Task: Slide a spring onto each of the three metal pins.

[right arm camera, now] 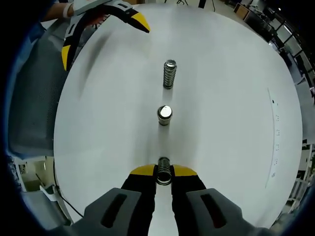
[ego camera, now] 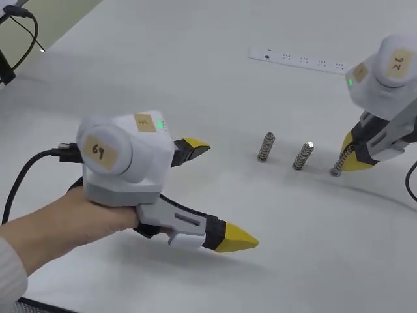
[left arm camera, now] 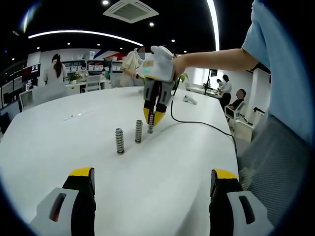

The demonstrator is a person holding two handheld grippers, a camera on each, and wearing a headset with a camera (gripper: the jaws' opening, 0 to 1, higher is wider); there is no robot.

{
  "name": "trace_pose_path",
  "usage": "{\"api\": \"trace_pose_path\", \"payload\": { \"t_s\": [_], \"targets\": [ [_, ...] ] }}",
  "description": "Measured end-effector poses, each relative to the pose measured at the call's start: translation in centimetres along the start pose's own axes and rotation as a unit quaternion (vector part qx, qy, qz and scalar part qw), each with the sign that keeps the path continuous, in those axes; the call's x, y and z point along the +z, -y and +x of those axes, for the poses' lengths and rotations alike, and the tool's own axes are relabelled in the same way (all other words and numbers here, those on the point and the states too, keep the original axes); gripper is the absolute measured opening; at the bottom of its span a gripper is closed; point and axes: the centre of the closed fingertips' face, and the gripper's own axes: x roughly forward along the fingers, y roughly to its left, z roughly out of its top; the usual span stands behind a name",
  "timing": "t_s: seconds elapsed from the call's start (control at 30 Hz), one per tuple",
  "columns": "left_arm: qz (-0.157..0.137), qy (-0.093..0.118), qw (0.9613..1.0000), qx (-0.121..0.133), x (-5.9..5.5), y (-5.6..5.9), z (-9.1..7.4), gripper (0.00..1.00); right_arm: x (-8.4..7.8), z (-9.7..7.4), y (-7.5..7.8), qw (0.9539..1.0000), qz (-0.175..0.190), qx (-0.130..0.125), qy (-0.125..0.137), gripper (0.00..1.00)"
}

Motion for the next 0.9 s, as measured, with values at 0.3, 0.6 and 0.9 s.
{"api": "trace_pose_path", "payload": {
  "t_s": [0.3,0.6,0.9],
  "targets": [
    [-0.001,-0.001,1.0000,0.000,-0.01,0.02,-0.04,0.95,-0.09,0.48,-0.41,1.0000,0.001,0.008,-0.006,0.08],
    [-0.001,-0.002,1.0000,0.000,-0.05,-0.05,-0.17,0.95,-0.20,0.91,-0.73,0.9999,0.001,0.009,-0.008,0.08],
    [-0.001,-0.002,1.0000,-0.001,-0.10,-0.05,-0.22,0.94,-0.07,0.92,-0.81,0.9999,0.003,0.010,-0.010,0.09]
  ]
}}
